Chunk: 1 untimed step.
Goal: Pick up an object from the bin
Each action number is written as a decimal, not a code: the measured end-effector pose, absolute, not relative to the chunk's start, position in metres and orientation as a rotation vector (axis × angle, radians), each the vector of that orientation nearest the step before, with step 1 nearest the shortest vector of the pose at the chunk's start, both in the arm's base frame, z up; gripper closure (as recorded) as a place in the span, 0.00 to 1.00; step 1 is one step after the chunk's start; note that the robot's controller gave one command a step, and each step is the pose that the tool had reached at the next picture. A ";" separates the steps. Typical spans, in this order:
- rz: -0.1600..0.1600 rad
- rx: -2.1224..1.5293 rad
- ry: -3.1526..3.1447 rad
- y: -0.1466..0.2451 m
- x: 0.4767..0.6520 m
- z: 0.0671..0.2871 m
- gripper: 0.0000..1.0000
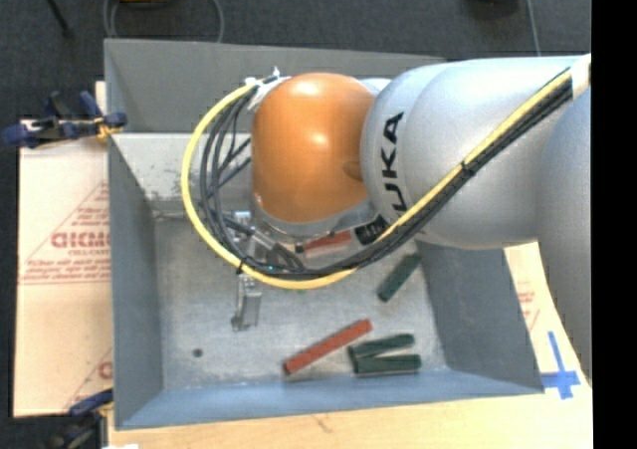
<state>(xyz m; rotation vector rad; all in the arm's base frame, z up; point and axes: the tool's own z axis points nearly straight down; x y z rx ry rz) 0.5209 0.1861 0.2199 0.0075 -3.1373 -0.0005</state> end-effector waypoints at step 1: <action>0.002 0.310 -3.122 0.136 0.471 0.144 0.00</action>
Offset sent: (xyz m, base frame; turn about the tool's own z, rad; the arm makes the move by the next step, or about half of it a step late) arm -0.0487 -0.0483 -0.0740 -0.1952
